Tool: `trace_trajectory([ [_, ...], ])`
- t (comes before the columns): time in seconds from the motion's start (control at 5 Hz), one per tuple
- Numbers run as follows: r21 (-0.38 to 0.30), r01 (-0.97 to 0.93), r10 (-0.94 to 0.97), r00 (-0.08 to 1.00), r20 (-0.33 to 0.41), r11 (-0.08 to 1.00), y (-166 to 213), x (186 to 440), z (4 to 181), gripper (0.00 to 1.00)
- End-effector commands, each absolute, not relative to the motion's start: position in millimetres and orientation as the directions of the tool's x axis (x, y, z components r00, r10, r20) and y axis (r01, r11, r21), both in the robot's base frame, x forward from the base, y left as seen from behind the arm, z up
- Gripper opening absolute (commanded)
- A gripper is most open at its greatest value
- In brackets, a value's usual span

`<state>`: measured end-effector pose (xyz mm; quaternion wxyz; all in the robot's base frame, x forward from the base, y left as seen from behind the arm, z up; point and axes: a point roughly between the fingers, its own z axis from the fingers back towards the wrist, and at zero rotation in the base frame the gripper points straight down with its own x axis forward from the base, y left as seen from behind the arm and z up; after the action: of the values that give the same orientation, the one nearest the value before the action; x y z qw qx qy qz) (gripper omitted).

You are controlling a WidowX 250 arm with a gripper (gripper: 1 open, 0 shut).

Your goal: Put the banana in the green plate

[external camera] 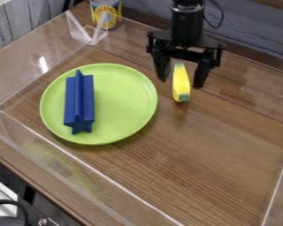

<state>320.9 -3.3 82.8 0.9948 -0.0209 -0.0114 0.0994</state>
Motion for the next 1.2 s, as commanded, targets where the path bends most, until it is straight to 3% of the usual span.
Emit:
trace_trajectory([
  [0.0, -0.051, -0.217, 0.22, 0.973, 0.067, 0.975, -2, 329, 85.3, 1.0],
  [0.4, -0.066, -0.251, 0.256, 0.963, 0.087, 0.966, 10, 329, 95.2, 1.0],
  [1.0, -0.085, -0.342, 0.35, 0.931, 0.104, 0.936, 7, 342, 70.3, 1.0],
])
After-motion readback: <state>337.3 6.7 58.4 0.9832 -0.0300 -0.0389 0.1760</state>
